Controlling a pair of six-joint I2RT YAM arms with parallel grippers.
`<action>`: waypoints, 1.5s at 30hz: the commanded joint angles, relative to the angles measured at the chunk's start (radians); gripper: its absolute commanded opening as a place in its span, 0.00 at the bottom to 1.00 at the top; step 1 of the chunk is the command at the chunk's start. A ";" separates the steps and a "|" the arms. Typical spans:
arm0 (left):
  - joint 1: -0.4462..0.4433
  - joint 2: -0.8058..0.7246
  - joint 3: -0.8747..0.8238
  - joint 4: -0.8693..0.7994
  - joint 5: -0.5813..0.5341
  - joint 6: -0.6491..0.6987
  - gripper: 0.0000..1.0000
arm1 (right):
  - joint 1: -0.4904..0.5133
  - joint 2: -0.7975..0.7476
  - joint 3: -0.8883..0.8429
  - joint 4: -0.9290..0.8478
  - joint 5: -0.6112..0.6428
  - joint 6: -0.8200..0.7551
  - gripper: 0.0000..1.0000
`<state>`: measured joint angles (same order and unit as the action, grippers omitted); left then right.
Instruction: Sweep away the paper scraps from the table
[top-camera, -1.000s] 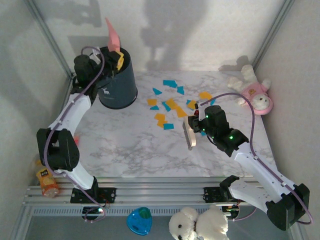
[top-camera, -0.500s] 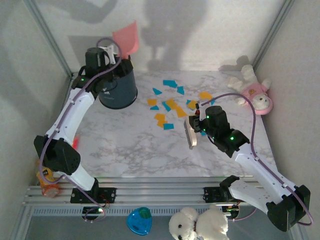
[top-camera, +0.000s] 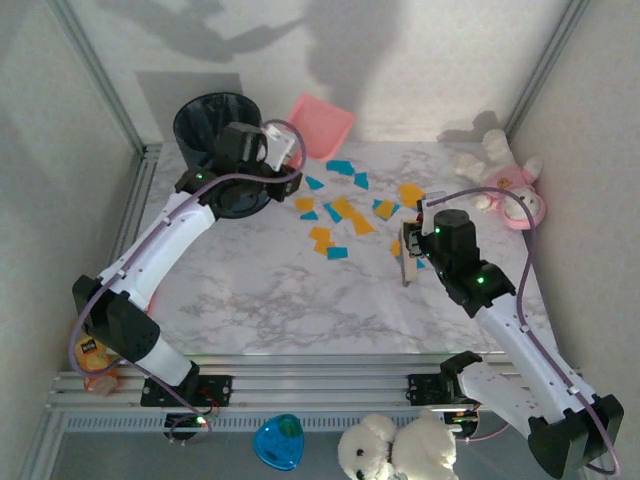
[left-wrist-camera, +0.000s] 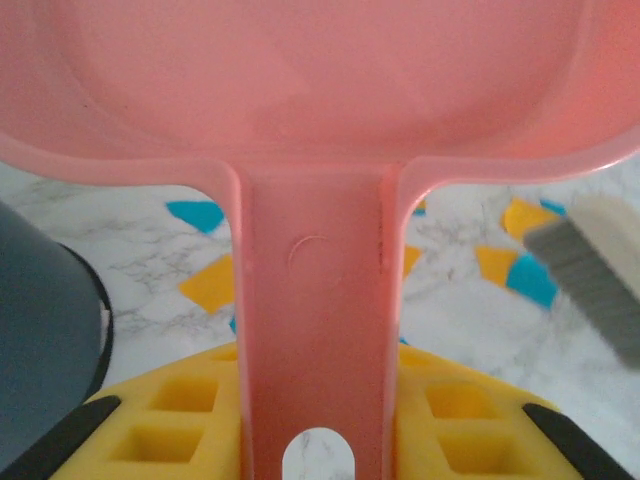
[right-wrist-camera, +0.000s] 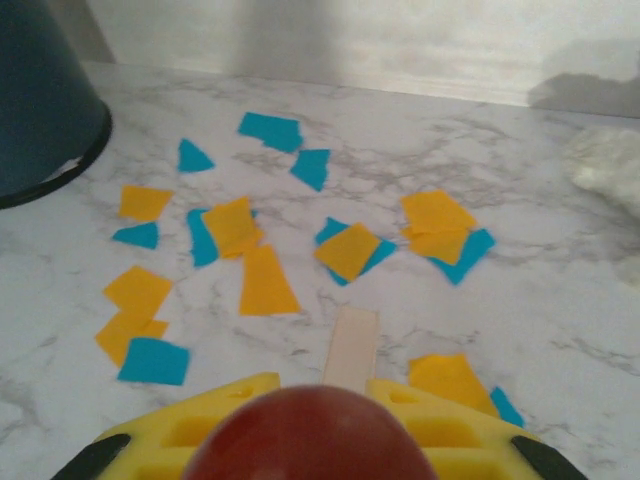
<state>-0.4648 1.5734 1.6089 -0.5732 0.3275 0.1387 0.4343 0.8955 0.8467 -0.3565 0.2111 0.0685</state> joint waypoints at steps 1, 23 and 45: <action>-0.035 0.026 -0.022 -0.057 -0.001 0.134 0.16 | -0.045 -0.016 0.011 0.007 0.042 -0.036 0.00; -0.185 0.285 0.026 -0.315 -0.028 0.387 0.16 | -0.280 -0.027 -0.058 0.060 0.022 -0.015 0.00; -0.297 0.598 0.261 -0.537 -0.124 0.477 0.14 | -0.327 -0.018 -0.185 0.276 0.117 -0.116 0.00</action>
<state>-0.7479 2.1433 1.8179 -1.0431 0.2295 0.5919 0.1154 0.8776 0.6754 -0.1909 0.2955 -0.0013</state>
